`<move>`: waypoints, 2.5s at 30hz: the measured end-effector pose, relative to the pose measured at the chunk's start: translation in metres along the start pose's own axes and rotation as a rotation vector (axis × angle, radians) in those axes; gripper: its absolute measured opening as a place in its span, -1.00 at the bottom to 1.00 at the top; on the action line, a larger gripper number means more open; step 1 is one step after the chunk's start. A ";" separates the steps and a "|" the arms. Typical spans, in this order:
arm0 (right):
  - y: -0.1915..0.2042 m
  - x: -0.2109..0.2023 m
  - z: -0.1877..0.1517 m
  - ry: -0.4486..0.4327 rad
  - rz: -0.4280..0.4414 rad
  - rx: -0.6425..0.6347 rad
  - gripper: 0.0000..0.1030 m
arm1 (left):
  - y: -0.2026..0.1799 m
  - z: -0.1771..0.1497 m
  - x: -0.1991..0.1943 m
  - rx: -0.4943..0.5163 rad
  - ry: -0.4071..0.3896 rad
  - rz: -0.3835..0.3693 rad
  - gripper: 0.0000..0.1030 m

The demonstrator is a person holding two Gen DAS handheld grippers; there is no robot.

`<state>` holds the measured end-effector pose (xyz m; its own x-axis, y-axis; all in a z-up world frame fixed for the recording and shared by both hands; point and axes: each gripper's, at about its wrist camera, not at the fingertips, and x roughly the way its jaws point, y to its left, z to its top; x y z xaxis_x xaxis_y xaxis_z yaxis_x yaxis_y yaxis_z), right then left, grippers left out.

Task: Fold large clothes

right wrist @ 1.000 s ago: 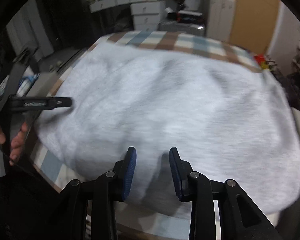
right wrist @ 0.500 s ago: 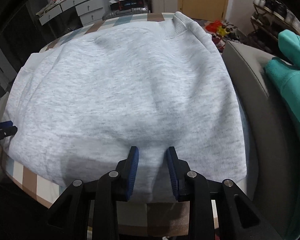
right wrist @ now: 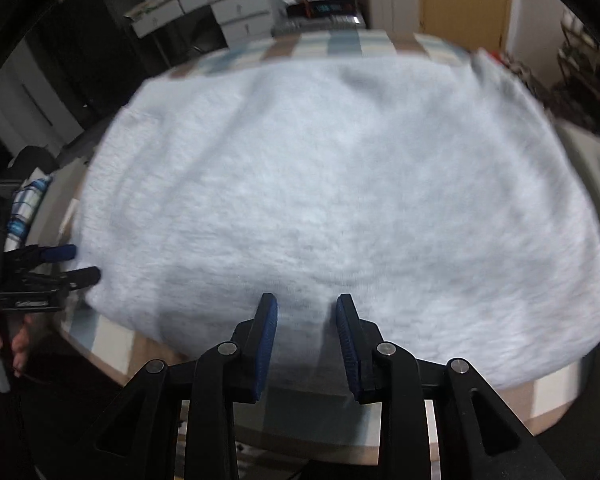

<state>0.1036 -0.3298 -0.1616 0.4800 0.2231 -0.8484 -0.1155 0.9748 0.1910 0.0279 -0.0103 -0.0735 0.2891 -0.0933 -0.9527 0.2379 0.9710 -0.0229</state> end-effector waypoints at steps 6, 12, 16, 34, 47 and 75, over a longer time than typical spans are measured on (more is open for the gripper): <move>-0.036 -0.027 -0.015 -0.108 0.129 0.180 -0.45 | -0.008 0.016 -0.049 -0.085 -0.047 -0.159 0.66; -0.100 -0.082 -0.034 -0.369 -0.084 0.463 -0.15 | -0.081 0.046 -0.049 0.079 -0.055 -0.202 0.67; -0.142 -0.054 -0.051 -0.222 -0.048 0.667 -0.17 | -0.131 0.067 -0.008 0.141 0.013 -0.227 0.67; -0.106 -0.091 -0.036 -0.315 0.013 0.462 -0.17 | -0.045 0.165 0.015 0.043 -0.020 -0.048 0.94; -0.095 -0.076 -0.026 -0.283 0.027 0.430 -0.17 | -0.027 0.179 0.031 0.037 -0.026 -0.066 0.85; -0.098 -0.074 -0.024 -0.275 0.052 0.417 -0.09 | -0.298 0.237 0.067 0.454 0.073 -0.132 0.68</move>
<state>0.0580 -0.4418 -0.1293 0.7011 0.2100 -0.6814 0.1852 0.8692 0.4584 0.1959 -0.3585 -0.0584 0.1668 -0.1779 -0.9698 0.6539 0.7561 -0.0263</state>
